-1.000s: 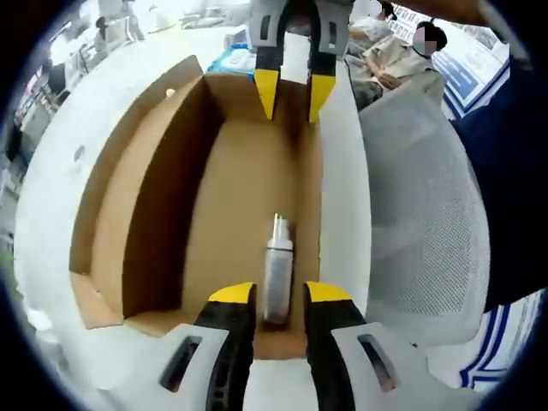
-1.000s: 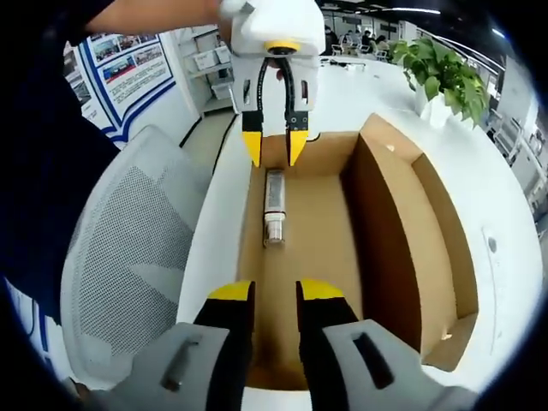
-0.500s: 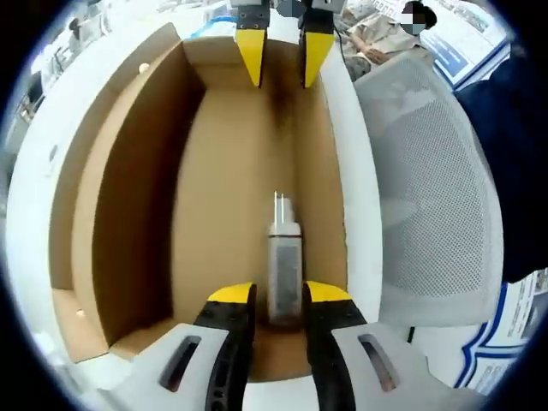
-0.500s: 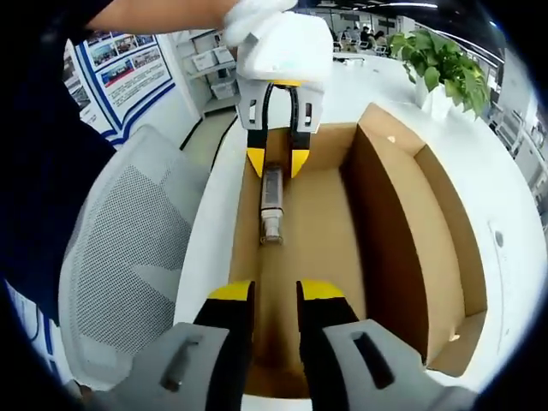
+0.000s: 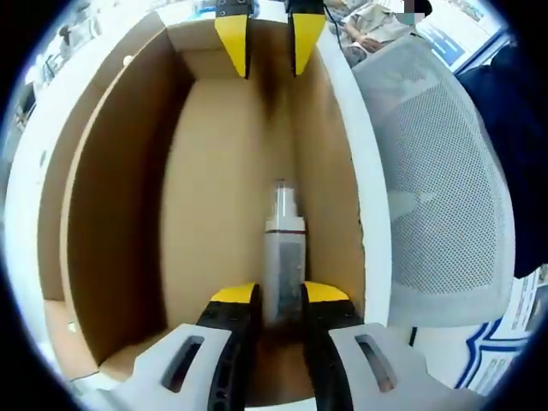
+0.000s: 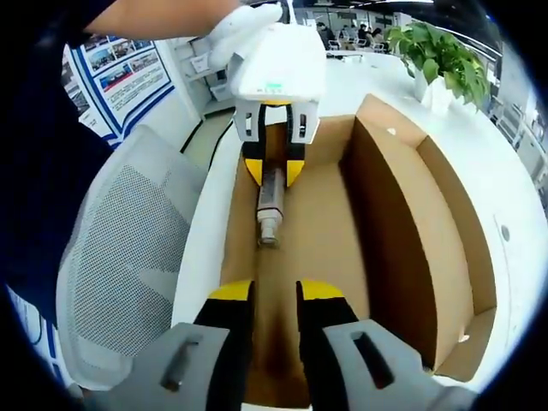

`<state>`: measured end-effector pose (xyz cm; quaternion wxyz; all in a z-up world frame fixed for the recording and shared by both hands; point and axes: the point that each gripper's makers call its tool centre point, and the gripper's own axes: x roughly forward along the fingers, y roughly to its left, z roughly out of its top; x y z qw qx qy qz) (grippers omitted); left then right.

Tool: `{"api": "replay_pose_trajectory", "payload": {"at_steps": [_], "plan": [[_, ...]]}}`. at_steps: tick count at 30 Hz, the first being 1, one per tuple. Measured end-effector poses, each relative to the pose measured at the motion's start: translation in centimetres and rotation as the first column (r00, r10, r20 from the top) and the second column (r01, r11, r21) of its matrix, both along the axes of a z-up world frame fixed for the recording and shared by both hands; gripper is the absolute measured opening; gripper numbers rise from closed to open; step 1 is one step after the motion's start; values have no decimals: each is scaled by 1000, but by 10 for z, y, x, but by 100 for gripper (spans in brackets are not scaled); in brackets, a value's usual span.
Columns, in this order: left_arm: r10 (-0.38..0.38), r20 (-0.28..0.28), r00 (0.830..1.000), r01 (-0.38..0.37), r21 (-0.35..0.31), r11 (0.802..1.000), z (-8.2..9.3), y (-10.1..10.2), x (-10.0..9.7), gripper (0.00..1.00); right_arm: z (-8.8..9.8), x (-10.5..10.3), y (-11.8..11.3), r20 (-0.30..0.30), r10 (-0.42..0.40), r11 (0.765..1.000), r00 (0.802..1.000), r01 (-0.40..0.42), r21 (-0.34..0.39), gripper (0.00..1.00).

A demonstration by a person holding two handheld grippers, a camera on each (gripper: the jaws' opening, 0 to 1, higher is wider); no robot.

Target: Operate the shoe box by opening the lid, removing the specified soft item, and placing it in the target area until the item is outside and the box remains undamaged.

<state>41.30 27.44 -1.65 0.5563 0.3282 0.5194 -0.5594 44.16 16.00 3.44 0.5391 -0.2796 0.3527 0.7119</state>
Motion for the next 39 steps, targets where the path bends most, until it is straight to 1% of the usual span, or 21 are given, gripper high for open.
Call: {"api": "replay_pose_trajectory", "payload": {"at_steps": [5, 10, 13, 15, 18, 21, 24, 27, 34, 39], "plan": [[39, 18, 999, -39, -23, 999, 1, -7, 3, 15, 0, 1, 1, -4, -1, 1000, 1000, 1, 2, 17], [82, 5, 997, -82, -37, 996, 4, -8, 7, 14, 0, 3, 1, -7, -7, 1000, 1000, 7, 4, 17], [91, 1, 996, -91, -55, 994, 7, -10, 7, 16, 0, 3, 0, -7, -5, 1000, 1000, 5, 3, 17], [87, 1, 996, -87, -58, 995, 10, -10, 5, 17, 1, 4, 0, -10, -10, 1000, 1000, 10, 6, 16], [68, 27, 997, -66, -61, 996, 10, -14, 6, 20, 1, 4, 1, -12, -13, 1000, 1000, 13, 11, 16], [55, 30, 998, -54, -54, 997, 9, -16, 5, 19, 0, 3, 2, -12, -14, 1000, 1000, 14, 15, 16], [38, 34, 999, -36, -46, 998, 7, -18, 4, 19, -3, 0, 2, -15, -11, 1000, 1000, 12, 12, 16], [21, 23, 1000, -20, -36, 999, 2, -18, 1, 17, -4, 0, 2, -20, -14, 1000, 1000, 15, 15, 16], [-1, 23, 1000, 2, -12, 1000, -7, -18, -2, 18, -7, 0, -1, -26, -23, 1000, 999, 23, 14, 16], [11, 22, 1000, -11, -4, 1000, -12, -19, -1, 18, -8, 2, -1, -28, -27, 999, 999, 28, 16, 16]]}}
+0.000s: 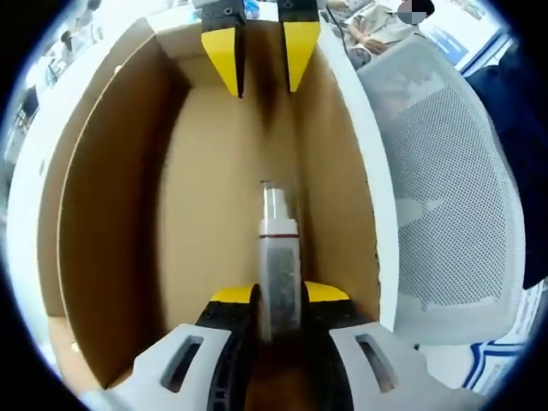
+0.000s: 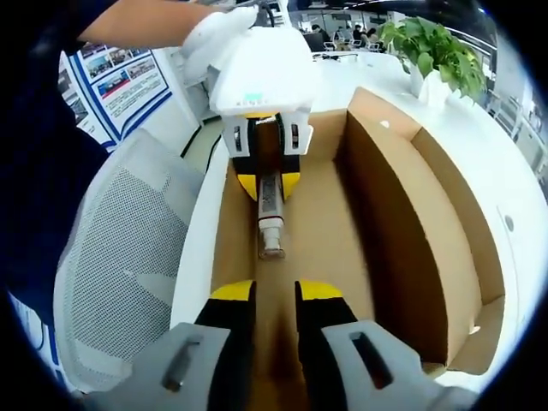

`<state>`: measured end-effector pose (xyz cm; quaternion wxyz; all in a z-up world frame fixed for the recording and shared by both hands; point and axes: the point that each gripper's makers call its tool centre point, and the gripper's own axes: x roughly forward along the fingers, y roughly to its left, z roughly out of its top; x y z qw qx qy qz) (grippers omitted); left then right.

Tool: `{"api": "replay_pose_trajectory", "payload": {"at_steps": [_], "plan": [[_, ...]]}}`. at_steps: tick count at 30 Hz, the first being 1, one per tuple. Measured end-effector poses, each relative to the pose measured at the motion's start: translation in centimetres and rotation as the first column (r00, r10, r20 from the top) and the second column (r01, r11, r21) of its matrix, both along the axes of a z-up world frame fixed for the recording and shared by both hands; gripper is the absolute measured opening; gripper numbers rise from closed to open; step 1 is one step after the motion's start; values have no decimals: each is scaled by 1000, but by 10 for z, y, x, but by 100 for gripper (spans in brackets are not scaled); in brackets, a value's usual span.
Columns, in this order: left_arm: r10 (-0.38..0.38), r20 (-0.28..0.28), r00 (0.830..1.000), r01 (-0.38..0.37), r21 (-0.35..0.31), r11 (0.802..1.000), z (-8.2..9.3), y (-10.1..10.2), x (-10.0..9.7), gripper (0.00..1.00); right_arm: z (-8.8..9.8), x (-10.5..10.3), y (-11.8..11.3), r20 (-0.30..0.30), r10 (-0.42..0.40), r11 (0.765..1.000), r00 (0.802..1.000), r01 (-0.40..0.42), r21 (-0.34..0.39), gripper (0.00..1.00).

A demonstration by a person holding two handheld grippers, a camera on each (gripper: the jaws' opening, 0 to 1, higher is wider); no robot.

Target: Operate the shoe box by opening the lid, removing the specified soft item, and placing it in the target area until the item is outside and the box remains undamaged.

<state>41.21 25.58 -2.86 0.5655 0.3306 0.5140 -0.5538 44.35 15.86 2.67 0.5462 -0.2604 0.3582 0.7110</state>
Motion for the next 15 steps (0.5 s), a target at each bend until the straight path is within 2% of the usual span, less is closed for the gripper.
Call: {"api": "replay_pose_trajectory", "payload": {"at_steps": [5, 8, 9, 15], "plan": [[5, 0, 1000, -5, 2, 1000, -3, 0, 0, 19, 1, 1, 2, -4, -5, 1000, 1000, 5, 6, 16], [32, 4, 999, -32, -7, 999, -4, -2, 2, 19, 0, 1, 3, -11, -7, 1000, 1000, 7, 4, 17], [62, -5, 998, -62, -8, 998, -4, -2, 2, 19, -1, 1, 3, -12, -7, 1000, 1000, 7, 4, 17], [78, -16, 997, -78, -29, 996, -3, -3, 5, 18, -2, 0, 4, -16, -7, 1000, 1000, 7, 3, 17]]}}
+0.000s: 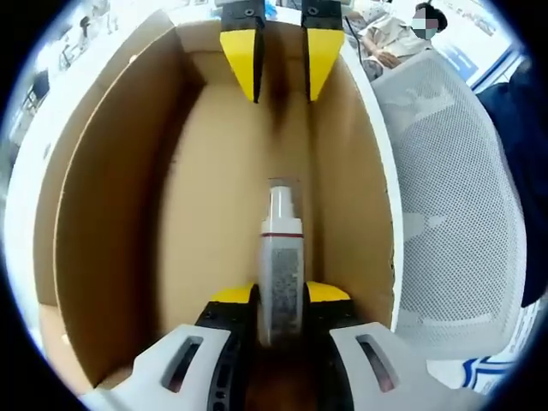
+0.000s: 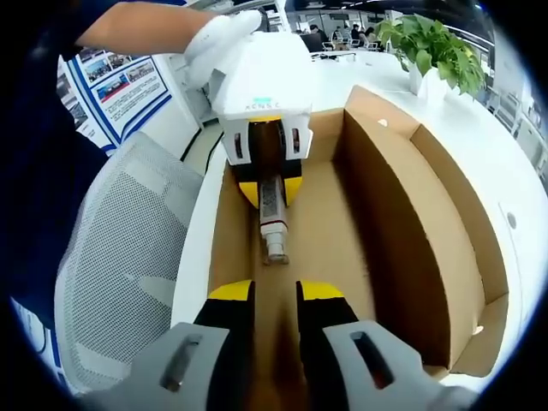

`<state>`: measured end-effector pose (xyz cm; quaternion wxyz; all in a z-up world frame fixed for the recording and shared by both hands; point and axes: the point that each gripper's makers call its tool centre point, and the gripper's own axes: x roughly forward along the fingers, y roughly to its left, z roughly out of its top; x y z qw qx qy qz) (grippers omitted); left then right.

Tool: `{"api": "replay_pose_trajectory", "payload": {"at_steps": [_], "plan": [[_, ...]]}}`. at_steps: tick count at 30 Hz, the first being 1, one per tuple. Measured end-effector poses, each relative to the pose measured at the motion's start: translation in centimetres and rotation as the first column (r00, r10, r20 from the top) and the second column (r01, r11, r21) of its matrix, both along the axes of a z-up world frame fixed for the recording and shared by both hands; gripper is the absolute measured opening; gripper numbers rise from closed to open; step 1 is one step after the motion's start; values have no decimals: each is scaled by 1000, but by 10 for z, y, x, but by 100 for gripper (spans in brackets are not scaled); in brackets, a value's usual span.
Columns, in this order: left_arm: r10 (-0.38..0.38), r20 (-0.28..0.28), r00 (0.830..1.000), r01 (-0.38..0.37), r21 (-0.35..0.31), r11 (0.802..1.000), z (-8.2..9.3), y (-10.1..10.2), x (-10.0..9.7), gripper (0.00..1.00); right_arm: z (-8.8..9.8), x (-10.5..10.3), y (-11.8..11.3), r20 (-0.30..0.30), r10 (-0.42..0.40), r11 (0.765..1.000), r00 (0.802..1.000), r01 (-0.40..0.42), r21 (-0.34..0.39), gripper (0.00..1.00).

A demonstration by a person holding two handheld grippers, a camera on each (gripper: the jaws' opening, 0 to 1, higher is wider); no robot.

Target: Operate the shoe box by opening the lid, removing the specified soft item, and placing it in the target area until the item is outside and the box remains undamaged.

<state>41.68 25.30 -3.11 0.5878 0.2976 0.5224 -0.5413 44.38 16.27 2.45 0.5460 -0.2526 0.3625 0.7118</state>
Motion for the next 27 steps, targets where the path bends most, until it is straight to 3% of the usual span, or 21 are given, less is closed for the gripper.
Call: {"api": "replay_pose_trajectory", "payload": {"at_steps": [8, 18, 27], "plan": [[14, -11, 1000, -14, -16, 1000, 6, 4, 2, 17, 3, 4, 2, 8, -8, 1000, 1000, 8, 9, 18], [15, 24, 1000, -13, -63, 998, 18, 4, 9, 16, 6, 7, 11, 15, -39, 998, 999, 38, 56, 22], [2, 59, 998, -2, -12, 1000, 3, 15, 15, 17, 3, 8, 12, 3, -53, 997, 999, 53, 60, 22]]}}
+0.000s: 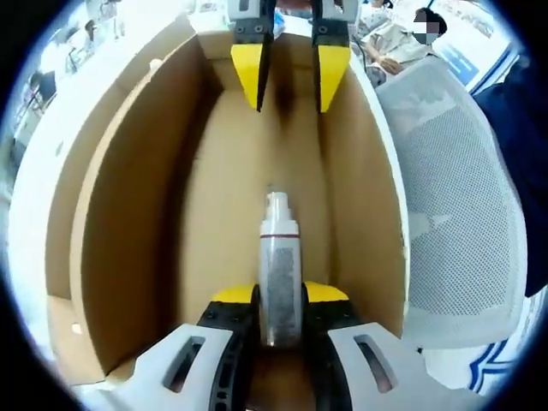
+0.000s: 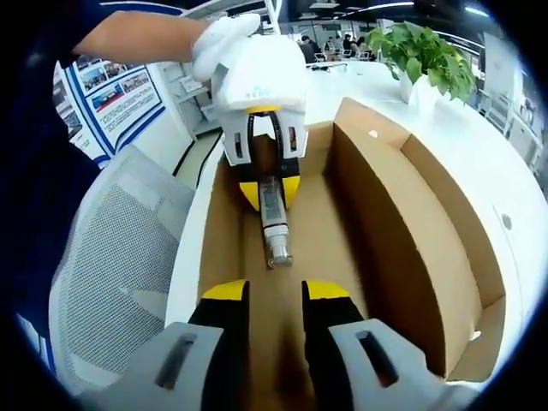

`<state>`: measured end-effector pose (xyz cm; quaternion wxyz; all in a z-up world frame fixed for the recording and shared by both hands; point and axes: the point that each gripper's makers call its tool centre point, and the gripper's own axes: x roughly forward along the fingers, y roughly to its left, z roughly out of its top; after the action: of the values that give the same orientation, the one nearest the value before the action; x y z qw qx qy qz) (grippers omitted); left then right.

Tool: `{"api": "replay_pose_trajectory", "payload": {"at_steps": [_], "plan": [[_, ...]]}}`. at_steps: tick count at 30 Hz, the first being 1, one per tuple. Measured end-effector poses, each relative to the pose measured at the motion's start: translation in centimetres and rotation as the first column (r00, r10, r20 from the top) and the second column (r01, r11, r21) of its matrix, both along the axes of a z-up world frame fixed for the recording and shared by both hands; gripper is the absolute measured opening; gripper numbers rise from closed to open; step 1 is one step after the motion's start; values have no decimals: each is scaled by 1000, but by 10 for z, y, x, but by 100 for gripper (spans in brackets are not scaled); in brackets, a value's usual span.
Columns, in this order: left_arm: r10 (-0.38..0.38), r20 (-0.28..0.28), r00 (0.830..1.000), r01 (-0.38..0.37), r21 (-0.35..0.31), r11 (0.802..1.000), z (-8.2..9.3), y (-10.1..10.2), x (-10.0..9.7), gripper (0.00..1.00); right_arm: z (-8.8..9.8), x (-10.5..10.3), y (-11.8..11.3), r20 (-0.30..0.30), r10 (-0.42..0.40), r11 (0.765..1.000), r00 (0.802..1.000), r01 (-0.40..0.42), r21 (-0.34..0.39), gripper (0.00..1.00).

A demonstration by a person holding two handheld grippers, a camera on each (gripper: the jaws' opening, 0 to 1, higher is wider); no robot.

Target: Operate the shoe box by opening the lid, removing the specified soft item, and placing it in the target area until the item is outside and the box remains undamaged.

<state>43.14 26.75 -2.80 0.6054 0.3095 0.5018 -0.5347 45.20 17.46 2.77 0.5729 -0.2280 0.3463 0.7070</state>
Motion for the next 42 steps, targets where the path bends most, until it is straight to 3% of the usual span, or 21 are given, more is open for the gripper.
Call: {"api": "replay_pose_trajectory", "payload": {"at_steps": [14, 20, 30, 38, 42], "plan": [[-20, -9, 1000, 20, -2, 1000, -3, -11, 0, 19, -5, 2, 0, -9, -4, 1000, 1000, 4, -4, 22], [13, -2, 1000, -13, -7, 1000, -5, -15, 5, 19, -7, 2, 0, -10, -5, 1000, 1000, 5, -3, 22], [99, -65, 993, -105, -86, 991, -1, -16, 10, 16, -18, 0, 6, 21, 9, 1000, 1000, -9, 9, 28], [101, -34, 994, -105, -118, 988, 4, -14, 12, 15, -16, 4, 8, 30, 5, 1000, 1000, -5, 18, 28], [109, -46, 993, -115, -141, 983, 11, -15, 11, 15, -15, 8, 11, 30, -4, 1000, 1000, 3, 26, 28]]}}
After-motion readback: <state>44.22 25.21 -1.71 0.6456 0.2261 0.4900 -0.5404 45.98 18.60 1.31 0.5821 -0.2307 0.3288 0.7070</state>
